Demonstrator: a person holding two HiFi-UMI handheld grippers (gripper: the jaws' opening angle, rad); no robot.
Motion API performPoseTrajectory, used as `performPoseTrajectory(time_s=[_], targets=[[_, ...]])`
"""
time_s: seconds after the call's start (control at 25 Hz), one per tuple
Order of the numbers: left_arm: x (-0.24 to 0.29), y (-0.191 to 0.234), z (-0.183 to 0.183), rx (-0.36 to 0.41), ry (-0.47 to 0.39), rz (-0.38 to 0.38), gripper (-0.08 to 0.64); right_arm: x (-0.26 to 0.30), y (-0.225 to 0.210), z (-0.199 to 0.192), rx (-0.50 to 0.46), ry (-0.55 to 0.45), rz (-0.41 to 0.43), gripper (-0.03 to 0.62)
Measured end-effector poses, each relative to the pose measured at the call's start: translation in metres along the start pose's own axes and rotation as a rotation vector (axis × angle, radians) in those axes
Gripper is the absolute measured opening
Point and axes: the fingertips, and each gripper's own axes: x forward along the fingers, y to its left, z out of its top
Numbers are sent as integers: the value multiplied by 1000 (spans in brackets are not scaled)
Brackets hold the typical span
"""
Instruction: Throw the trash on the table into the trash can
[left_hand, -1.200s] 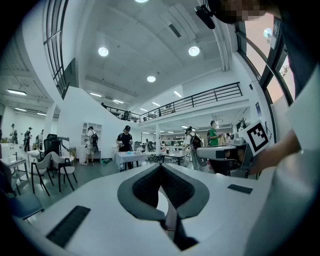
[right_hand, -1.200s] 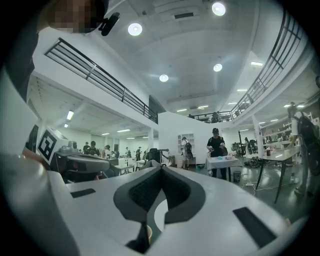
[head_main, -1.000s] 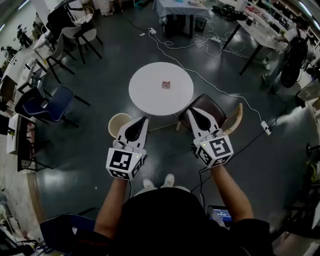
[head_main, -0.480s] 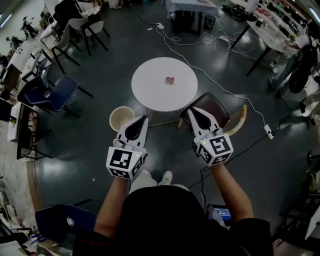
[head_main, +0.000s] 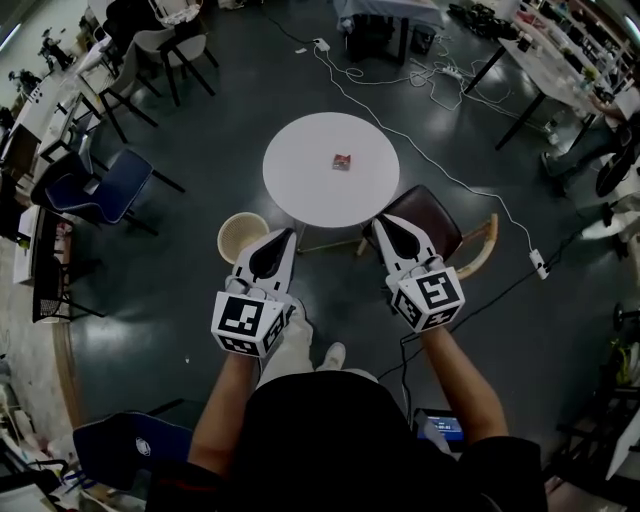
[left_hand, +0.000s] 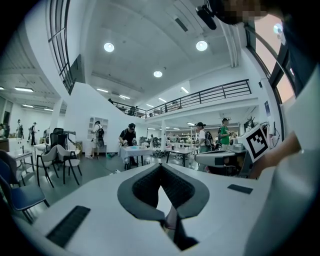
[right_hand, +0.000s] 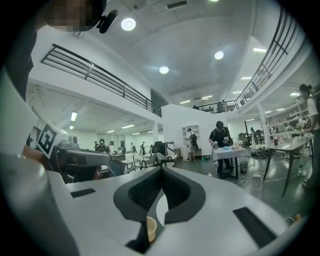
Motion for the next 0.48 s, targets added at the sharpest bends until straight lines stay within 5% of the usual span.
performPoseTrajectory(time_s=[0.48], targets=[[80,68,4,-13,15,-87,9,83,-44,7,1,23,-85,17]])
